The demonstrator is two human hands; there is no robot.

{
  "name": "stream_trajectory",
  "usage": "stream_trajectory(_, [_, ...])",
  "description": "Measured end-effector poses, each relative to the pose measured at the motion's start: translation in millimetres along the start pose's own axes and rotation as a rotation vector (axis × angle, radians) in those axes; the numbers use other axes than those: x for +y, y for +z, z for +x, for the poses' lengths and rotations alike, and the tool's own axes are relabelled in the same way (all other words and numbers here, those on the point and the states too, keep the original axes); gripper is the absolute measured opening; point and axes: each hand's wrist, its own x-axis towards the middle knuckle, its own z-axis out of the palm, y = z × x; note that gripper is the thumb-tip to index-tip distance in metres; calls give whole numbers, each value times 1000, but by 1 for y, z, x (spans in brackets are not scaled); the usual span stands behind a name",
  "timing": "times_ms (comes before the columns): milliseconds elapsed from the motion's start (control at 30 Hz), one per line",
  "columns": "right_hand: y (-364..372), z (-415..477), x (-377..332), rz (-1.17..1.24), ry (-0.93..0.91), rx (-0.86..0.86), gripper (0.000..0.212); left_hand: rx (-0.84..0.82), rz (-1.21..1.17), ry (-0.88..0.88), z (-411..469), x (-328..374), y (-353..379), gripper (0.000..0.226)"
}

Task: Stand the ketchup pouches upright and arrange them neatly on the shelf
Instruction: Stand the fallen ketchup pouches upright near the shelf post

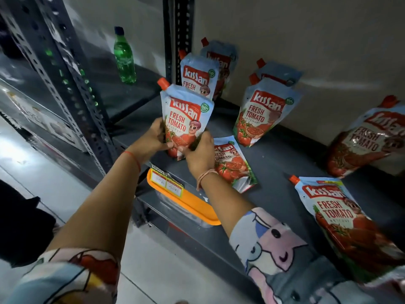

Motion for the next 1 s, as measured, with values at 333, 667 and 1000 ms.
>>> stream_trajectory(333, [-96, -3, 27, -268, -108, 217, 44, 655, 195, -21, -42, -10, 24, 29])
stream_trajectory(667, [-118, -32, 57, -21, 213, -218, 26, 33, -80, -295, -81, 16, 148, 45])
stream_trajectory(1000, [-79, -48, 63, 52, -53, 50, 30, 63, 97, 33, -42, 10, 116, 66])
